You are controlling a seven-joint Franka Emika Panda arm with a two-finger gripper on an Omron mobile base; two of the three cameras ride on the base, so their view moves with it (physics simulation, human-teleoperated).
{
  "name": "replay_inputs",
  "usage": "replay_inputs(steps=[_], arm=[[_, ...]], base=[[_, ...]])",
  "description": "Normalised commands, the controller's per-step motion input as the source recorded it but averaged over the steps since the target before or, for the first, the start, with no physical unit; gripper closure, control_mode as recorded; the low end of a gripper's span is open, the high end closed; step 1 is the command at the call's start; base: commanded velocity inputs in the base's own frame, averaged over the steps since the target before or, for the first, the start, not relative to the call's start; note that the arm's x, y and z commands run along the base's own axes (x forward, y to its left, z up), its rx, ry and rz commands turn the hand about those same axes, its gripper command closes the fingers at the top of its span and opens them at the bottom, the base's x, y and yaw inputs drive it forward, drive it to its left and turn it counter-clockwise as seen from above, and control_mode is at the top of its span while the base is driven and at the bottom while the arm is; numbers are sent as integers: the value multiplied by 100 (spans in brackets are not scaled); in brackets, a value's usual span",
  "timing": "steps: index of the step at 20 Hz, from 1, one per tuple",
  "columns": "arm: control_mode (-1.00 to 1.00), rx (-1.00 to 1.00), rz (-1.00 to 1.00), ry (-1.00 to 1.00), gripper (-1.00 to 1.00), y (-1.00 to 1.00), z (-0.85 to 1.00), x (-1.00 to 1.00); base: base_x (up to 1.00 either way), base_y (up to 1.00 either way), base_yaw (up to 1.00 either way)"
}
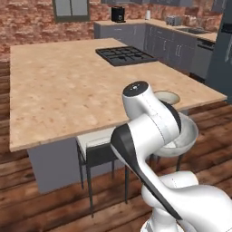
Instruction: Pick up the bowls from the cabinet and place each bowl in front of a stool on the dining counter.
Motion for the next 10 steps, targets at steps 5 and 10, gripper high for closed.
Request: replay_inputs(steps=[5, 10], arm=[[100, 0, 0, 0, 100, 0, 0, 0], [100, 0, 0, 0, 100, 0, 0, 0]], base=[[51, 96, -41], [64, 39, -8]])
